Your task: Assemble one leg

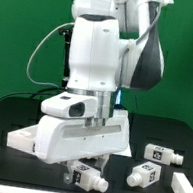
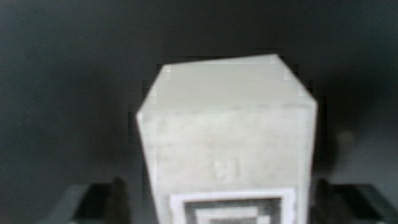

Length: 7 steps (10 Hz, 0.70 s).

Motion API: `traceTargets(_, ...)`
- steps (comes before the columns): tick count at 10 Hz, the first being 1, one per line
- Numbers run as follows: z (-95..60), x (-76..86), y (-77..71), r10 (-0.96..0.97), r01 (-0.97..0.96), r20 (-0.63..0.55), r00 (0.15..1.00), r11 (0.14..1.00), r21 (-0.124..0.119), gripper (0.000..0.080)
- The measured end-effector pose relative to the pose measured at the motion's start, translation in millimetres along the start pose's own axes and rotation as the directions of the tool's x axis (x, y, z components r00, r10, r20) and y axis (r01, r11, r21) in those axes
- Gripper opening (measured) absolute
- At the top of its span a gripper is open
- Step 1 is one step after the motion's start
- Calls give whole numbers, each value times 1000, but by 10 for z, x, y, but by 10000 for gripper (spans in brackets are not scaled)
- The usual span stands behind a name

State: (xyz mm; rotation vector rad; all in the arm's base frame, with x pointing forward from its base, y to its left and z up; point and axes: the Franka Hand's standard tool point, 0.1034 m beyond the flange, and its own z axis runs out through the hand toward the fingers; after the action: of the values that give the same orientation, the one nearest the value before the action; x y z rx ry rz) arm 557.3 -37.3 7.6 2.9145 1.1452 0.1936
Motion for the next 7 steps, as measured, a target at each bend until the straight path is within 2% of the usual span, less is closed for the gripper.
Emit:
traceTargets(1,1,-2,0,0,0,0,1000,1000,0,382)
traceTargets(2,-4,-40,41,-28,28,4,1000,1000,1,278)
traceTargets(4,-52,-424,453,-118,118,24,993,993,-10,279)
traceTargets(5,-50,-614,576,-127,127,29,991,992,-11,279)
traceTargets(7,-63,-772,686,-101,102,31,994,995,-14,279)
